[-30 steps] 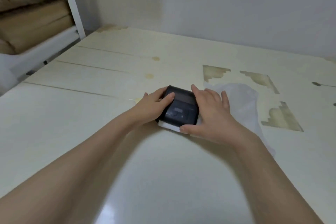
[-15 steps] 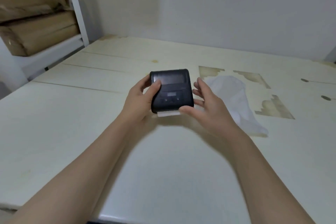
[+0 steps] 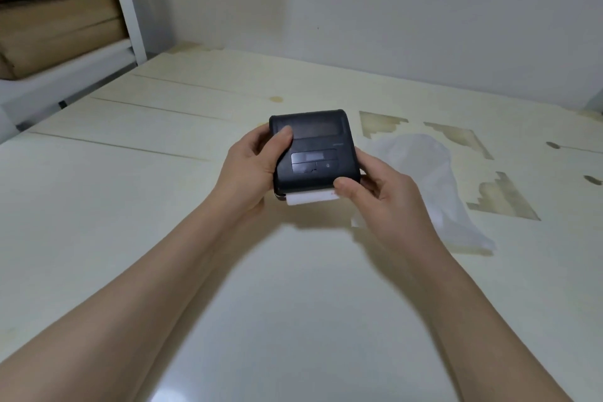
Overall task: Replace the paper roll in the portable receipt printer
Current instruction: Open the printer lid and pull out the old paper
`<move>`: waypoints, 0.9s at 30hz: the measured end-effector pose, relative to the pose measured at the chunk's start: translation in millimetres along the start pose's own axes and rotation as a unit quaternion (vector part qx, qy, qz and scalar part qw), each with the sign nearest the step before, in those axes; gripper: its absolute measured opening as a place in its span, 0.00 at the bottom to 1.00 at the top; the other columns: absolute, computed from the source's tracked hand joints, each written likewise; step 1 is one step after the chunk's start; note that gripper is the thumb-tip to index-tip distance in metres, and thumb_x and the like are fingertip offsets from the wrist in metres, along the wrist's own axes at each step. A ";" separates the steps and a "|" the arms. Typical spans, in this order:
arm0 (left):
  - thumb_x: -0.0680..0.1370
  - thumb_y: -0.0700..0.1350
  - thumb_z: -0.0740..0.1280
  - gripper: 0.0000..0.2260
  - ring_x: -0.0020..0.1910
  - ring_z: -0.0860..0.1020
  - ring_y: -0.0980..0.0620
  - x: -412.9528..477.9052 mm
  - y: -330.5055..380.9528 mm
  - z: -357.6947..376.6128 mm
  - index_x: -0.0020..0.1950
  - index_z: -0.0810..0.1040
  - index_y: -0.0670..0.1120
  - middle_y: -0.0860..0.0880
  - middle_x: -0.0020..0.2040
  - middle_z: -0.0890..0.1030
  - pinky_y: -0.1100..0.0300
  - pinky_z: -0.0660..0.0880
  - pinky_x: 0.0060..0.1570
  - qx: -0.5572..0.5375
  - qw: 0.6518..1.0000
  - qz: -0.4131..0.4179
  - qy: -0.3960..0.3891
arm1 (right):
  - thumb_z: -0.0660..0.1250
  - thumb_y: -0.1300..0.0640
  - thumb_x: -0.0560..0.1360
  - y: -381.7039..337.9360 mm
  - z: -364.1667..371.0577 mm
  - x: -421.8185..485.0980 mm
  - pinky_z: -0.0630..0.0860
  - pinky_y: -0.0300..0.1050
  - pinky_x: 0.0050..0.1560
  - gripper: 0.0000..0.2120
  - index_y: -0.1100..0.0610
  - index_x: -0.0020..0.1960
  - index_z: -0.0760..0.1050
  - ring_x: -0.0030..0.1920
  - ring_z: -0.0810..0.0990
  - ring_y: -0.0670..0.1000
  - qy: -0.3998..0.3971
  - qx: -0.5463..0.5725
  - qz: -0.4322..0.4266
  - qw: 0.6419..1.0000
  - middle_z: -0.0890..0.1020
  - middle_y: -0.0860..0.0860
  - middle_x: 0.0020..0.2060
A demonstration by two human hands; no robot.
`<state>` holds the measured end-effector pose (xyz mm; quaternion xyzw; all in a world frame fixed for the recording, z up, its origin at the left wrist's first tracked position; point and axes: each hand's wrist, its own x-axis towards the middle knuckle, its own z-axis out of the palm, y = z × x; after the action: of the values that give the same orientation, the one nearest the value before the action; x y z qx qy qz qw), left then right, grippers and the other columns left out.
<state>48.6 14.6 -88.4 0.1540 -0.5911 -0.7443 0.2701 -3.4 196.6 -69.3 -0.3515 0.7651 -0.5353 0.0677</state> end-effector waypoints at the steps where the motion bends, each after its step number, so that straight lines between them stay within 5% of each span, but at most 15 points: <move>1: 0.79 0.48 0.67 0.09 0.45 0.83 0.50 0.2 -0.8 -0.2 0.56 0.80 0.46 0.45 0.51 0.84 0.58 0.78 0.40 -0.002 1.000 -0.002 0.003 | 0.67 0.59 0.75 -1.0 -1.0 0.2 0.77 0.43 0.49 0.20 0.34 0.56 0.75 0.47 0.83 0.48 0.001 -0.005 -0.003 1.000 0.86 0.47 0.44; 7: 0.79 0.54 0.65 0.11 0.44 0.83 0.56 -0.3 -1.6 -7.1 0.52 0.83 0.49 0.53 0.46 0.86 0.61 0.78 0.46 0.130 0.991 -0.001 -0.005 | 0.69 0.51 0.74 4.8 -4.3 1.2 0.67 0.30 0.49 0.10 0.42 0.54 0.80 0.53 0.74 0.45 0.018 -0.129 -0.012 0.991 0.83 0.44 0.44; 10: 0.80 0.55 0.63 0.13 0.41 0.83 0.62 -5.6 -2.8 -12.8 0.51 0.83 0.50 0.55 0.45 0.85 0.70 0.76 0.41 0.203 0.979 -0.013 -0.016 | 0.65 0.40 0.71 13.2 -0.7 3.2 0.65 0.41 0.59 0.18 0.45 0.57 0.81 0.56 0.66 0.47 0.023 -0.237 -0.031 0.971 0.83 0.42 0.49; 14: 0.79 0.56 0.64 0.14 0.50 0.83 0.53 -5.7 -6.9 -17.2 0.53 0.83 0.49 0.52 0.50 0.86 0.60 0.78 0.47 0.228 0.973 -0.038 -0.016 | 0.57 0.33 0.67 20.2 1.2 4.1 0.59 0.46 0.61 0.25 0.44 0.55 0.81 0.57 0.65 0.47 -0.002 -0.297 -0.026 0.954 0.82 0.40 0.53; 17: 0.78 0.56 0.64 0.14 0.55 0.81 0.54 -3.5 -8.4 -14.5 0.59 0.80 0.51 0.55 0.57 0.83 0.64 0.74 0.46 0.241 0.970 -0.033 -0.024 | 0.60 0.34 0.67 22.8 1.4 5.1 0.56 0.45 0.62 0.27 0.46 0.60 0.80 0.61 0.65 0.48 -0.013 -0.351 -0.033 0.936 0.79 0.42 0.61; 20: 0.79 0.55 0.64 0.23 0.66 0.70 0.59 -2.4 -6.5 -15.3 0.73 0.67 0.54 0.60 0.68 0.71 0.60 0.69 0.64 0.271 0.962 -0.006 -0.028 | 0.66 0.40 0.71 22.6 2.9 5.6 0.57 0.46 0.62 0.19 0.47 0.57 0.82 0.62 0.66 0.49 -0.006 -0.338 -0.025 0.941 0.79 0.42 0.60; 22: 0.81 0.50 0.63 0.19 0.66 0.73 0.57 2.3 -2.7 -23.9 0.72 0.70 0.53 0.57 0.68 0.74 0.54 0.68 0.69 0.263 0.964 0.013 -0.039 | 0.68 0.46 0.74 23.3 3.5 5.7 0.61 0.48 0.63 0.12 0.50 0.52 0.84 0.62 0.69 0.51 0.036 -0.313 -0.021 0.949 0.82 0.43 0.56; 27: 0.80 0.34 0.64 0.25 0.68 0.72 0.62 9.0 11.6 -57.6 0.75 0.67 0.49 0.56 0.70 0.74 0.60 0.68 0.69 0.227 0.949 -0.051 -0.211 | 0.62 0.45 0.77 20.2 4.3 6.9 0.69 0.55 0.62 0.16 0.51 0.46 0.86 0.61 0.71 0.52 0.077 -0.267 0.039 0.960 0.84 0.43 0.53</move>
<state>75.5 -38.4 -91.1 0.0809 -0.7793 -0.6186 0.0589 -15.8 192.7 -86.7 -0.2840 0.8964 -0.3337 -0.0669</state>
